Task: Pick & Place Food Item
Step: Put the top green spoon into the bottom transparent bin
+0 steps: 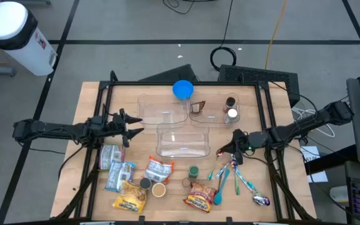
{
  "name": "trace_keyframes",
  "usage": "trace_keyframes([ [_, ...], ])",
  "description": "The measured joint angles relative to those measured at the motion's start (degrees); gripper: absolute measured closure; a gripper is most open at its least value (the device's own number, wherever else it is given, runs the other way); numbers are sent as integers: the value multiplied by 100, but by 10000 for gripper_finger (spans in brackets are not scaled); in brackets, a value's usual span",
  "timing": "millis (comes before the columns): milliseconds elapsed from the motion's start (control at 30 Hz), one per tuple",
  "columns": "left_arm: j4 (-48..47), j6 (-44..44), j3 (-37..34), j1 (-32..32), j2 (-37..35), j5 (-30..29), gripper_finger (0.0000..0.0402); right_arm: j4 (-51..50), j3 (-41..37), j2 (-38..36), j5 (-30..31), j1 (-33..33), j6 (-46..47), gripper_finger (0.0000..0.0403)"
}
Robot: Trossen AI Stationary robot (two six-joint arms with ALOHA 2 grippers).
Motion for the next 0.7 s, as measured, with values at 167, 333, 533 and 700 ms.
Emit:
trace_keyframes([
  [167, 0, 2, -2, 2, 0, 0, 160, 841, -1, -224, -147, -1, -475, 400],
  [333, 0, 1, -2, 1, 2, 0, 160, 2013, -2, -184, -457, 4, -1147, 400],
  [533, 0, 2, -2, 2, 2, 0, 160, 2900, -2, -180, -447, 7, -1694, 400],
  [700, 0, 1, -2, 2, 0, 0, 160, 3364, 3, -168, -201, -9, -2159, 400],
])
